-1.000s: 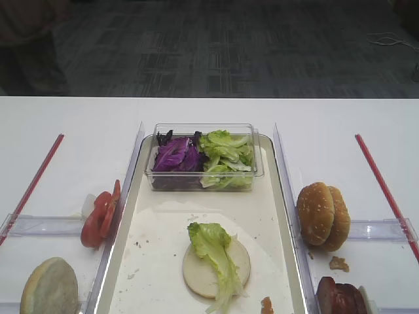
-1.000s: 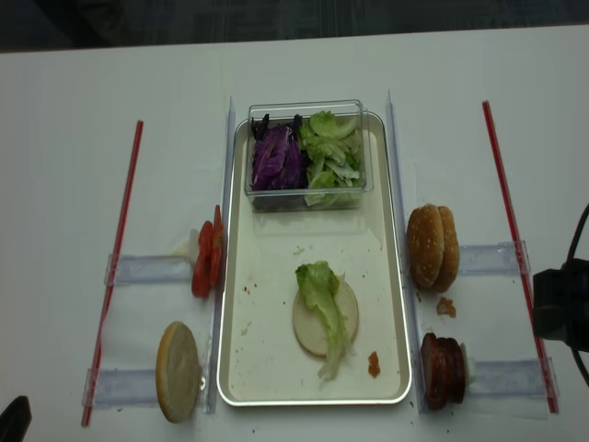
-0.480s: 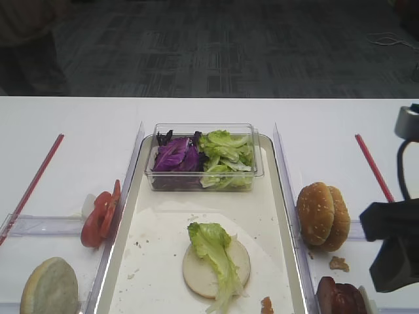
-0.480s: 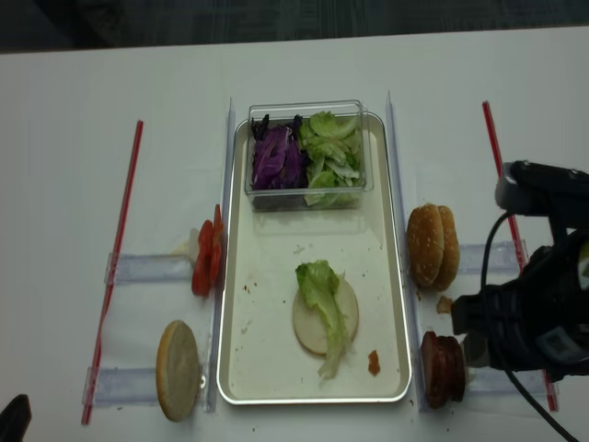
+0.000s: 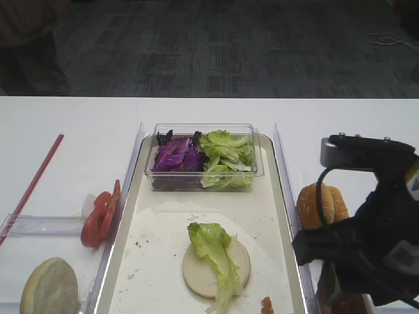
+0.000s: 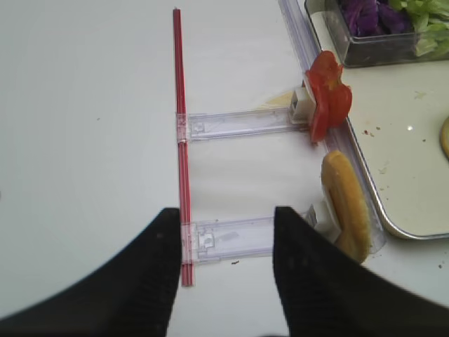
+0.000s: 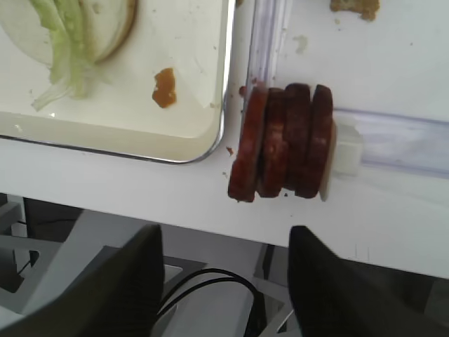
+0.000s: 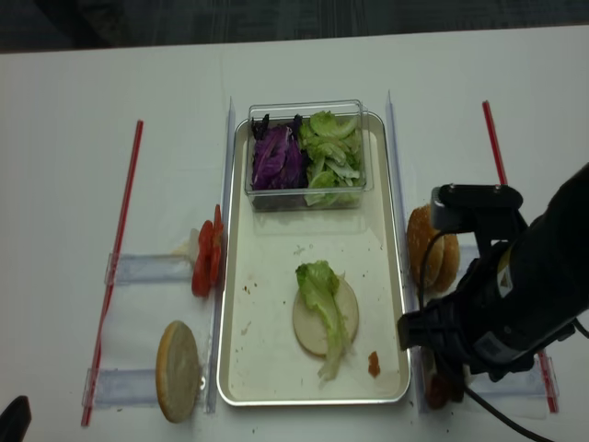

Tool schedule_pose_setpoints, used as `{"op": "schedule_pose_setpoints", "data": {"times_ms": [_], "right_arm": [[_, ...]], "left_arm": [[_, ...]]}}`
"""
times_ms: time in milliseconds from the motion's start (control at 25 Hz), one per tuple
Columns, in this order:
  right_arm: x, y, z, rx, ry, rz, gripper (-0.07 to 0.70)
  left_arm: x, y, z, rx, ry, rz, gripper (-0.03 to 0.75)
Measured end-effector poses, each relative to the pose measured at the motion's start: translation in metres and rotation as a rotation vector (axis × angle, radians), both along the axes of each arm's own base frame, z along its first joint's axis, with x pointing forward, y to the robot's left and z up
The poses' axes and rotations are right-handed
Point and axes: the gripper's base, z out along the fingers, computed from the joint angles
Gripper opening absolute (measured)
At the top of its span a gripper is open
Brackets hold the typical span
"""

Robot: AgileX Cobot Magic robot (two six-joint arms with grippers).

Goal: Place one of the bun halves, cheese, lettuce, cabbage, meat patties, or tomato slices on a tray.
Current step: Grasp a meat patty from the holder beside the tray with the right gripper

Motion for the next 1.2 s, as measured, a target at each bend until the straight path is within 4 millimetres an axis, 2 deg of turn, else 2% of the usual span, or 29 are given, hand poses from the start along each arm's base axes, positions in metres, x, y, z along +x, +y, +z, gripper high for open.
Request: {"op": "schedule_pose_setpoints", "data": {"times_ms": [440, 1200], "right_arm": [[0.013, 0.013, -0.022, -0.024, 0.018, 0.001, 0.42], [0.018, 0.016, -0.022, 0.003, -0.027, -0.012, 0.42]], "left_arm": [[0.0, 0.0, 0.0, 0.0, 0.0, 0.0, 0.296], [0.0, 0.0, 0.0, 0.0, 0.0, 0.0, 0.296]]}}
